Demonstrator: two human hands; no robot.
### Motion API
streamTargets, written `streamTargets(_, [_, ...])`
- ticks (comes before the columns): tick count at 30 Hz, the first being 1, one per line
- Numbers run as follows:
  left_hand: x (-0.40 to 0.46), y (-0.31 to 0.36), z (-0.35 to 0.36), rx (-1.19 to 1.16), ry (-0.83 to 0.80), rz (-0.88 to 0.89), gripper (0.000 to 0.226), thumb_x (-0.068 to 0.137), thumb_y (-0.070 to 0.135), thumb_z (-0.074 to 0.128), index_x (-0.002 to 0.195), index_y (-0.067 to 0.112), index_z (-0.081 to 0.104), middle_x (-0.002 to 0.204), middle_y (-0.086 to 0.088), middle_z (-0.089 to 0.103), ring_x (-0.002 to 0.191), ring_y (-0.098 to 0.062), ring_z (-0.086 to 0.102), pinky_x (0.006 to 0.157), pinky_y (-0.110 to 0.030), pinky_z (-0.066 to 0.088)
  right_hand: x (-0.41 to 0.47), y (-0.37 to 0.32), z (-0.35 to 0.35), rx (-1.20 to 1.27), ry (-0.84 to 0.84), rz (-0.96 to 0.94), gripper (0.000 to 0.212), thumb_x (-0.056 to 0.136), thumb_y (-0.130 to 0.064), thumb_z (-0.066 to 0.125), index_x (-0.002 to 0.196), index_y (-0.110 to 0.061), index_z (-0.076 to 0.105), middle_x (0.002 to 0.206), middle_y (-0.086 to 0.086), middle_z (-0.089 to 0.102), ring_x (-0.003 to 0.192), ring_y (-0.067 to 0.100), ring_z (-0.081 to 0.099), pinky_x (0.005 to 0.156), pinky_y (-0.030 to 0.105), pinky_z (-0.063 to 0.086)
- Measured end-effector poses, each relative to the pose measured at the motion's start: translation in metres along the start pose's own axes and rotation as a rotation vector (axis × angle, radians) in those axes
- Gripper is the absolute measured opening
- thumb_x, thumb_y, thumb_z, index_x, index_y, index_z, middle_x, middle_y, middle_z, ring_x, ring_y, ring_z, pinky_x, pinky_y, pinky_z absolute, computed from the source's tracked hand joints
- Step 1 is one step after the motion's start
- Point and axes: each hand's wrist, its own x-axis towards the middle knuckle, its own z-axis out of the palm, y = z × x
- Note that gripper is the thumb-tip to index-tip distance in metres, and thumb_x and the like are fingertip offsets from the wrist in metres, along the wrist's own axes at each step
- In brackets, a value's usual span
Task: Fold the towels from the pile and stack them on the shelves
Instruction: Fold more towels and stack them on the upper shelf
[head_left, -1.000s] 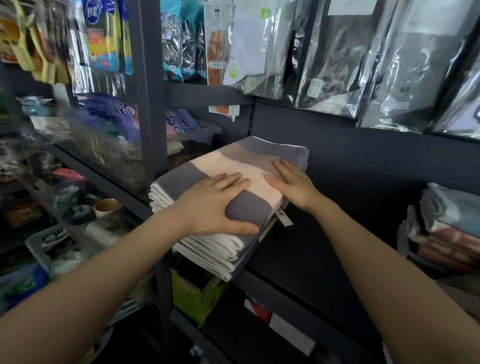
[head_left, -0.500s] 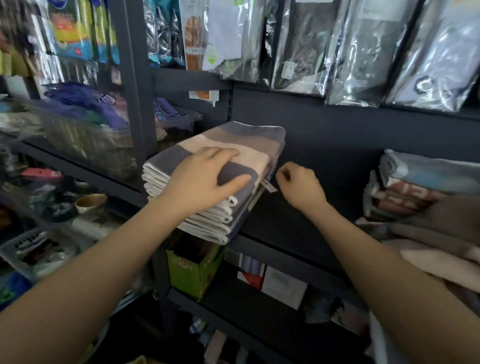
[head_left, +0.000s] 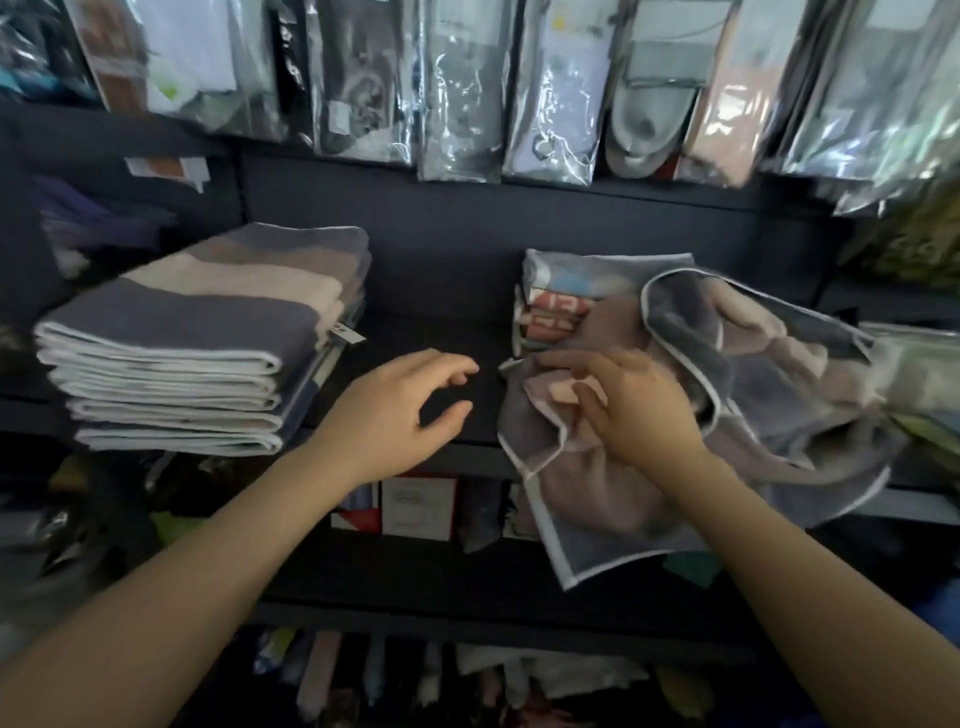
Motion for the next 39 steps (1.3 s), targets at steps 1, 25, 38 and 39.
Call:
streamTargets(1, [0.003,0.004,0.005,-0.005,-0.009,0.004,0.054,0.081,0.049,0.036,0.123,0.022,0.055,0.105,0.014,0.057,0.095,-0.001,0.052,0.076,-0.033,0.051,-0.004,0.015,-0.005,-0.051,-0.008,-0.023,0.031,0.079,-0.025,0.043,0.087,-0.010,0.069,0.080,0.011,0.067,0.072,0.034,0.062,0.063,0.037,0.051])
streamTargets(25, [0.066,0.127,0.108,-0.152,0.312,-0.011,0.045,0.081,0.045,0.051,0.107,0.010,0.063,0.093,0.003,0.065,0.086,0.000,0.054,0.071,-0.010,0.039,-0.009,0.110,-0.053,0.415,0.241,-0.235,0.033,0.092,-0.024,0.041,0.089,-0.003,0.065,0.081,0.011,0.065,0.080,0.016,0.049,0.073,0.025,0.035])
streamTargets(38, [0.050,0.134,0.066,-1.103,0.736,-0.772,0.021,0.094,0.024,0.049,0.076,0.020,0.059,0.058,0.007,0.064,0.057,-0.006,0.062,0.059,-0.023,0.047,0.000,0.162,-0.011,0.404,0.098,-0.426,0.022,0.082,-0.035,0.057,0.084,-0.013,0.063,0.094,0.001,0.060,0.084,0.024,0.058,0.074,0.048,0.048])
streamTargets(39, [0.043,0.131,0.064,-1.123,0.715,-0.821,0.021,0.093,0.025,0.051,0.075,0.020,0.060,0.055,0.007,0.064,0.054,-0.005,0.062,0.058,-0.024,0.046,0.000,0.163,-0.007,0.362,0.082,-0.438,0.022,0.082,-0.033,0.055,0.089,-0.013,0.062,0.104,0.007,0.060,0.093,0.028,0.057,0.078,0.049,0.048])
